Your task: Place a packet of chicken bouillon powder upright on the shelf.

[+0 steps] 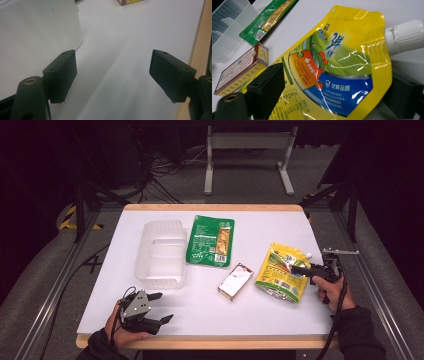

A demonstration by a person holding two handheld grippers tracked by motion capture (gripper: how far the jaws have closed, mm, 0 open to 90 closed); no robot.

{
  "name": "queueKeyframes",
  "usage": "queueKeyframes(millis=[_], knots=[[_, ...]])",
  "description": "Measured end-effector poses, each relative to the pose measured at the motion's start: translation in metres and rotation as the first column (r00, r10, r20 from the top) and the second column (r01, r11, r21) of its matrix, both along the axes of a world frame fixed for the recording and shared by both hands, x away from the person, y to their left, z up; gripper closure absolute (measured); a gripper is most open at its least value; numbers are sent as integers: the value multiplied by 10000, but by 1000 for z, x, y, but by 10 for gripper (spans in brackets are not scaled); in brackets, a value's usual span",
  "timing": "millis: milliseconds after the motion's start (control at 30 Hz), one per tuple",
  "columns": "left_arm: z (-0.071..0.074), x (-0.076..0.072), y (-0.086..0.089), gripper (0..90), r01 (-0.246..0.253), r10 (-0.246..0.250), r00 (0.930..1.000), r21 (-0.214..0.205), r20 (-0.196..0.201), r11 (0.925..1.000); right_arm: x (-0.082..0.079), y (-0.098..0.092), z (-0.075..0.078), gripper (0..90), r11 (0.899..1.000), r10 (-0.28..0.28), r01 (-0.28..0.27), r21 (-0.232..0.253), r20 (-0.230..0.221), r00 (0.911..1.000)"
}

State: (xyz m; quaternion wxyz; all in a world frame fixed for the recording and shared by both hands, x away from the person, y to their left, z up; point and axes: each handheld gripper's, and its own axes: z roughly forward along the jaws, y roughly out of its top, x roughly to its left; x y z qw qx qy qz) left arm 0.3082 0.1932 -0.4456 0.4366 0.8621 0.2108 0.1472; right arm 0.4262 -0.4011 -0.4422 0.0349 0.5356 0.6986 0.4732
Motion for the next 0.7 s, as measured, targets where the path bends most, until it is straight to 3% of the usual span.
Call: queueKeyframes(millis=[100,167,267,367,533,700], knots=[[0,0,0,227,47,-48,10000,48,6,10000,2,4,-2,311,9993,115,-110,352,-144,9998],[0,0,-1,227,36,-36,10000,49,2,10000,3,6,-2,468,9999,35,-33,158,-106,9999],[0,0,0,225,40,-40,10000,10,22,10000,0,5,1,727,9997,192,-196,153,235,9995],[0,0,0,226,-23,23,10000,-26,2,10000,-3,7,5,859,9985,518,-527,146,541,9972],[1,-1,1,224,-16,16,10000,-94,22,10000,-12,11,16,890,9976,688,-691,-4,1081,9918],[1,0,1,219,-30,31,10000,-110,28,9999,-26,16,34,900,9955,946,-937,-140,1997,9753]])
